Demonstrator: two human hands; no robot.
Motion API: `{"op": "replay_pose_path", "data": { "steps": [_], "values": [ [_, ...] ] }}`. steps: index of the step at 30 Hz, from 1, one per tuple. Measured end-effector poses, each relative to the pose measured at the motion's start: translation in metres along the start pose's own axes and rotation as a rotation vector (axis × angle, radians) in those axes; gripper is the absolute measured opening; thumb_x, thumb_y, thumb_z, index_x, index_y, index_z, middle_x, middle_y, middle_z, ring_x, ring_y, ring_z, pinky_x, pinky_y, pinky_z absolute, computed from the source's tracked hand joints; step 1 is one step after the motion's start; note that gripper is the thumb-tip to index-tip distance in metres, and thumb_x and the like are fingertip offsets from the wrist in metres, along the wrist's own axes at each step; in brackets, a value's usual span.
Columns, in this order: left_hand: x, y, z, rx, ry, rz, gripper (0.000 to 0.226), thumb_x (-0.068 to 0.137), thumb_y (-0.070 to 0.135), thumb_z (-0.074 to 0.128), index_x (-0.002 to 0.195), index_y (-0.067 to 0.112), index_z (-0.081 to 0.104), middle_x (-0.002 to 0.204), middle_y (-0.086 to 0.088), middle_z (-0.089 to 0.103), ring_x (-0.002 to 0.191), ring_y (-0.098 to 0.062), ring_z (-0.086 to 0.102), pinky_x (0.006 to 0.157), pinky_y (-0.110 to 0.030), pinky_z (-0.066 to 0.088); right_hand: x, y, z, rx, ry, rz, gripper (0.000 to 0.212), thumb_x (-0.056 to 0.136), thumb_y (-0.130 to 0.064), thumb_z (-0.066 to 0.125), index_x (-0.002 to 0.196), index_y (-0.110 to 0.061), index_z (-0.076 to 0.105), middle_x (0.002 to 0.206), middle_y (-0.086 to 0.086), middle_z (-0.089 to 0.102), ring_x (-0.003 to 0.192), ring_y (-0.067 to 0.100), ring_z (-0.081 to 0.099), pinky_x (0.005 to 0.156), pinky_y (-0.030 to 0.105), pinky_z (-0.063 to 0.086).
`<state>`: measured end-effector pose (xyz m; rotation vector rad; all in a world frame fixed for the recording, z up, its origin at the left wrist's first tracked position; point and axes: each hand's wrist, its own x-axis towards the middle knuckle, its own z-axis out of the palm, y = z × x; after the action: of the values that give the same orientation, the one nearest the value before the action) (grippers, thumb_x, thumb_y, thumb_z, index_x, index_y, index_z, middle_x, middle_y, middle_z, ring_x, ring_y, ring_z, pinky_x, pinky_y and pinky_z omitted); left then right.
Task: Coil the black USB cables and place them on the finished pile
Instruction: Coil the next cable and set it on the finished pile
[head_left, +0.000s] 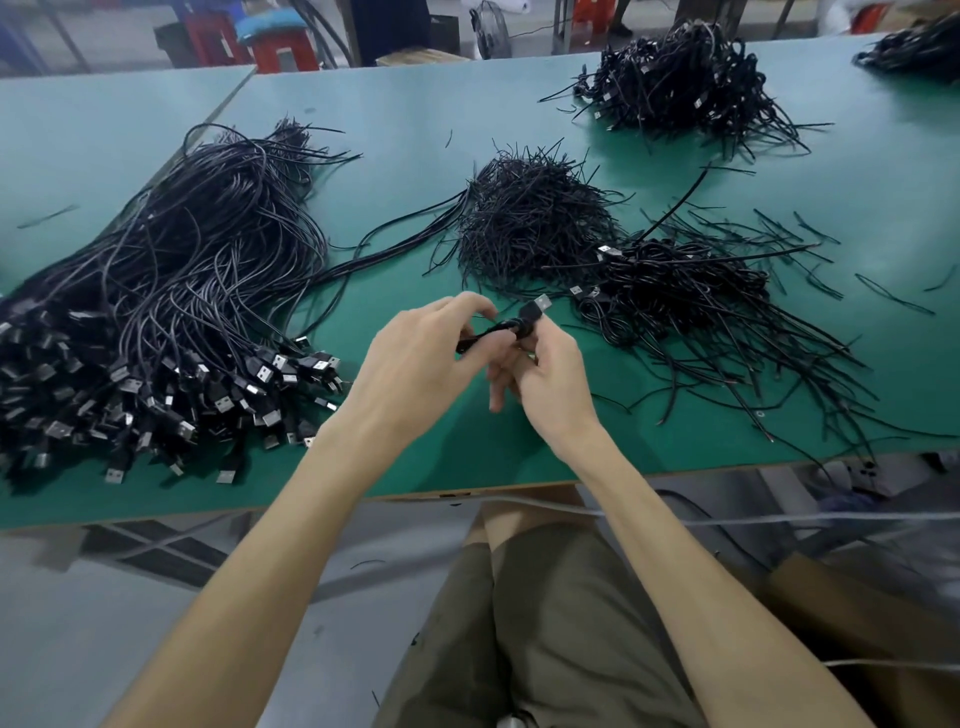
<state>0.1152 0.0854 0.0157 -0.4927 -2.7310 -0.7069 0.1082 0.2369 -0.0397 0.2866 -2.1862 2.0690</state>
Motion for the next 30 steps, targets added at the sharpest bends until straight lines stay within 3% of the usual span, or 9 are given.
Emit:
{"op": "replay_pose_path", "data": {
  "steps": [6, 9, 11, 14, 17, 21, 23, 26, 30],
  "values": [
    [-0.001, 0.011, 0.005, -0.029, 0.031, -0.053, 0.033, 0.100, 0.053, 0.054, 0.126, 0.033, 0.055, 0.078, 0.012, 0.062, 0.075, -0.010, 0.056, 0.065, -0.031, 0.038, -0.002, -0.006, 0.000, 0.067, 0.009, -0.012, 0.017, 0.100, 0.007, 0.044, 0.092, -0.004, 0.054, 0.071, 0.017, 0.062, 0.043, 0.034, 0.056, 0.046, 0.026, 0.041],
    [0.002, 0.013, 0.004, -0.408, -0.106, -0.103, 0.026, 0.105, 0.042, 0.048, 0.128, 0.031, 0.053, 0.070, 0.009, 0.066, 0.058, -0.008, 0.061, 0.060, -0.025, 0.045, -0.003, -0.009, -0.002, 0.174, 0.043, -0.015, 0.021, 0.102, 0.009, 0.044, 0.089, -0.005, 0.053, 0.067, 0.015, 0.058, 0.040, 0.022, 0.053, 0.041, 0.017, 0.038],
    [0.005, 0.012, -0.001, -0.670, -0.220, -0.122, 0.029, 0.110, 0.035, 0.035, 0.134, 0.024, 0.046, 0.074, -0.001, 0.070, 0.055, -0.023, 0.066, 0.061, -0.028, 0.050, -0.002, -0.009, -0.004, 0.221, 0.047, -0.017, 0.020, 0.103, 0.007, 0.044, 0.089, -0.005, 0.053, 0.062, 0.004, 0.058, 0.039, 0.017, 0.051, 0.040, 0.016, 0.037],
    [0.006, 0.001, -0.009, -0.773, -0.315, -0.049, 0.031, 0.112, 0.015, 0.029, 0.141, 0.014, 0.039, 0.084, -0.011, 0.073, 0.062, -0.034, 0.069, 0.065, -0.036, 0.052, -0.002, -0.005, -0.004, 0.200, 0.041, 0.003, 0.012, 0.104, 0.003, 0.045, 0.095, 0.002, 0.053, 0.061, -0.004, 0.058, 0.039, 0.021, 0.053, 0.040, 0.016, 0.038],
    [0.003, -0.009, -0.012, -0.777, -0.372, 0.004, 0.045, 0.106, -0.008, 0.035, 0.148, 0.011, 0.039, 0.092, -0.012, 0.073, 0.070, -0.036, 0.071, 0.068, -0.039, 0.048, -0.002, -0.003, -0.001, 0.161, 0.026, 0.021, 0.012, 0.103, 0.002, 0.045, 0.095, -0.001, 0.054, 0.060, -0.005, 0.057, 0.040, 0.021, 0.054, 0.040, 0.017, 0.038],
    [0.000, -0.007, -0.007, -0.827, -0.391, 0.040, 0.056, 0.101, -0.007, 0.052, 0.151, 0.014, 0.040, 0.088, -0.011, 0.071, 0.068, -0.028, 0.070, 0.068, -0.027, 0.051, -0.003, -0.006, -0.002, 0.153, -0.015, 0.029, 0.023, 0.097, 0.007, 0.042, 0.081, -0.009, 0.045, 0.051, -0.008, 0.055, 0.038, 0.010, 0.052, 0.039, 0.015, 0.036],
    [0.002, -0.003, -0.002, -0.739, -0.362, 0.010, 0.051, 0.099, 0.000, 0.060, 0.146, 0.017, 0.049, 0.077, -0.002, 0.069, 0.063, -0.023, 0.067, 0.064, -0.026, 0.050, -0.004, -0.007, -0.002, 0.150, -0.023, 0.050, 0.024, 0.094, 0.007, 0.040, 0.079, -0.011, 0.041, 0.049, -0.006, 0.054, 0.035, 0.010, 0.050, 0.038, 0.015, 0.034],
    [0.007, -0.003, 0.001, -0.280, -0.197, -0.013, 0.017, 0.100, 0.026, 0.064, 0.116, 0.027, 0.068, 0.062, 0.013, 0.057, 0.056, -0.005, 0.051, 0.060, -0.027, 0.039, -0.003, -0.006, -0.002, 0.148, -0.024, 0.067, 0.017, 0.100, 0.006, 0.046, 0.084, 0.000, 0.045, 0.056, 0.007, 0.053, 0.036, 0.020, 0.049, 0.039, 0.017, 0.034],
    [0.008, 0.000, -0.002, 0.038, -0.060, -0.004, 0.035, 0.098, 0.054, 0.057, 0.088, 0.021, 0.064, 0.095, 0.007, 0.046, 0.075, -0.011, 0.046, 0.067, -0.032, 0.038, -0.002, -0.006, 0.000, 0.070, -0.049, 0.056, 0.012, 0.102, 0.002, 0.050, 0.091, 0.008, 0.050, 0.064, 0.013, 0.059, 0.039, 0.023, 0.053, 0.041, 0.018, 0.036]
  ]
}}
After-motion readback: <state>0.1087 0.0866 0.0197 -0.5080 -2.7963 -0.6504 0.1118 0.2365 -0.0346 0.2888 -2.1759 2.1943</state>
